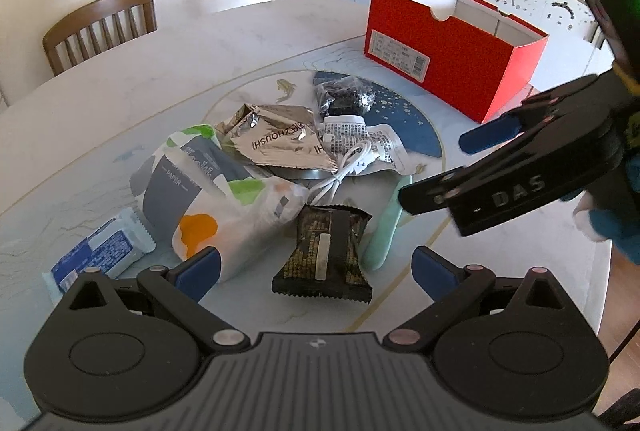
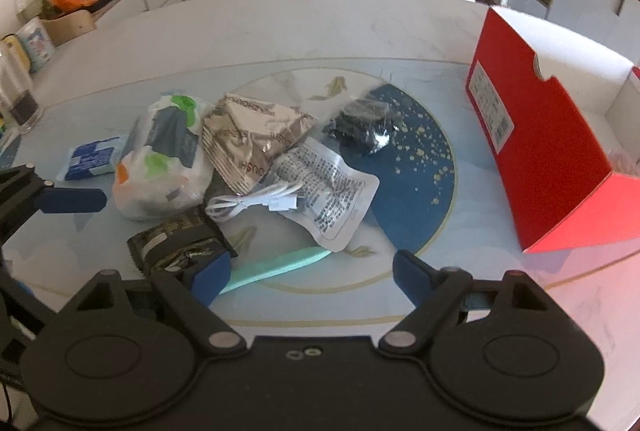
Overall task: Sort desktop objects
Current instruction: 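Grasp the mint-green stick with the right gripper while the left gripper approaches the dark snack bar, then grasp the dark snack bar with the left gripper while the right gripper lifts the green stick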
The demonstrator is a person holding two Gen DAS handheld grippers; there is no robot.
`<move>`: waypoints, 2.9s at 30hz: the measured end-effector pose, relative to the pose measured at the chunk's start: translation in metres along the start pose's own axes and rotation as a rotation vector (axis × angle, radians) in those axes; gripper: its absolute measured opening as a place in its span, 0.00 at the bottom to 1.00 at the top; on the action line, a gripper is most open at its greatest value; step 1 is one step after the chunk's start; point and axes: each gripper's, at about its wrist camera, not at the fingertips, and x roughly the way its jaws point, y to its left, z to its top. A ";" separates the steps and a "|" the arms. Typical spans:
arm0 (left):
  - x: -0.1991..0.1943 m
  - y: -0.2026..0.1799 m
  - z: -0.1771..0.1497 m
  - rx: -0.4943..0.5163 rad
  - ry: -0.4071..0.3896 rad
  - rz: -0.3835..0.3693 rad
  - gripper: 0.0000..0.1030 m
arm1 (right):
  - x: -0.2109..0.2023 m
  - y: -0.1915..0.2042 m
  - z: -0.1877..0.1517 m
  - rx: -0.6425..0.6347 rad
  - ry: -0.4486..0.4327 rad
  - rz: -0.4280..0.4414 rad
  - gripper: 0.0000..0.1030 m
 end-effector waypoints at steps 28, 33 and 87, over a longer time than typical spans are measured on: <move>0.019 0.009 0.001 0.002 0.035 -0.080 0.66 | 0.017 0.008 -0.010 0.055 0.079 -0.081 0.65; 0.023 0.005 0.001 0.004 0.049 -0.080 0.66 | 0.008 0.008 -0.018 0.021 0.101 -0.062 0.54; -0.001 -0.023 0.015 -0.028 0.014 -0.116 0.78 | -0.061 -0.031 -0.034 0.015 0.010 -0.008 0.08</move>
